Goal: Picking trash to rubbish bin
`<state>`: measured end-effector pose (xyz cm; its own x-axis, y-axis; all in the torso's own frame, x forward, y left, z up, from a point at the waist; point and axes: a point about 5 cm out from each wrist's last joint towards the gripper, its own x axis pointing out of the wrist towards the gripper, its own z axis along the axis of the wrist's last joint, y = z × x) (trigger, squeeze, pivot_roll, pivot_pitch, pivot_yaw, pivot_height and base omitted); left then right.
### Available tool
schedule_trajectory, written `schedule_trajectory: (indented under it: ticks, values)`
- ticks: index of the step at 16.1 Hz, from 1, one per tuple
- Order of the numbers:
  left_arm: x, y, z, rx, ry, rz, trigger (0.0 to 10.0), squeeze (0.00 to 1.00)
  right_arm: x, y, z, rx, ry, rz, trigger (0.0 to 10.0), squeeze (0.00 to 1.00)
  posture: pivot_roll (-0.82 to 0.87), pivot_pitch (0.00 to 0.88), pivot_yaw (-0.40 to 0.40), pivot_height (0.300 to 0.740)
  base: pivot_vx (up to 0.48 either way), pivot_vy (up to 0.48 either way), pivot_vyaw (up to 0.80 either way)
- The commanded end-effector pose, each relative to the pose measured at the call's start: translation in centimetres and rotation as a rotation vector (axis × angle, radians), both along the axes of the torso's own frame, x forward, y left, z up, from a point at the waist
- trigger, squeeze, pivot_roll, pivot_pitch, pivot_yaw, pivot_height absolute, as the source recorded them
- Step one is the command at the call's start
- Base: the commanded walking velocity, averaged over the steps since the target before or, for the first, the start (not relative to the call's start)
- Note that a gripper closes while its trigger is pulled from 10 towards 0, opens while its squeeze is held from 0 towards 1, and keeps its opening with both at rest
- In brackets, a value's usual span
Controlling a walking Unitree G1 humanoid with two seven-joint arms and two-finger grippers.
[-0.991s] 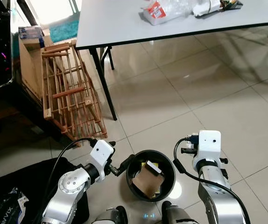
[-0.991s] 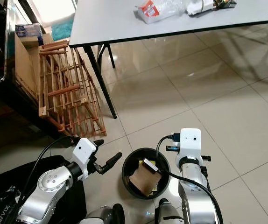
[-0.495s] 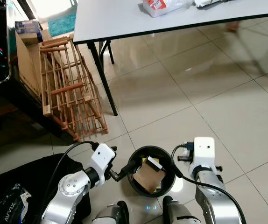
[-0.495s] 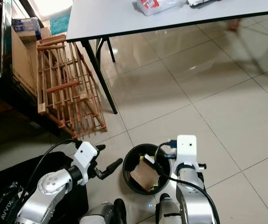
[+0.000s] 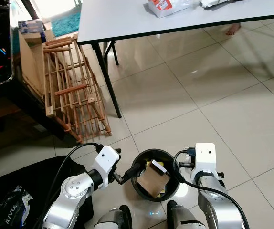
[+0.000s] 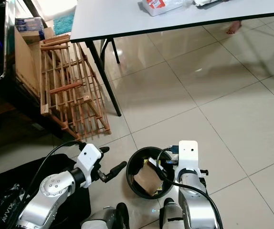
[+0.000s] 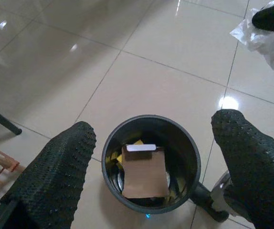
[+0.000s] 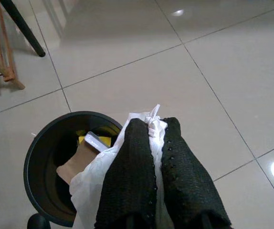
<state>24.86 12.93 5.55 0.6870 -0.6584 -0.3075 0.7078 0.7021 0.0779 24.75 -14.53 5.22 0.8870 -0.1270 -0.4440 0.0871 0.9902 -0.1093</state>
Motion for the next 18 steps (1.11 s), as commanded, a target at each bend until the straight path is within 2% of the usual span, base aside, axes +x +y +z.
schedule_trajectory:
  ticks: [1,6,18]
  values:
    - [-0.31,0.21,-0.52,0.014,0.024,0.001,10.0,0.0,-0.27,0.22,-0.54,0.009,0.031,0.012,10.0,0.0,-0.04,0.248,0.125,0.74,0.0,0.0,0.0]
    - [0.02,0.02,-0.32,0.002,0.024,0.023,10.0,0.0,-0.29,0.3,-0.73,0.009,0.042,0.016,10.0,0.0,-0.05,0.25,0.123,0.74,0.0,0.0,0.0]
    - [-0.36,-0.03,-0.57,0.017,0.036,0.008,10.0,0.0,-0.69,0.65,-1.03,0.014,0.055,0.027,10.0,0.0,-0.05,0.261,0.125,0.74,0.0,0.0,0.0]
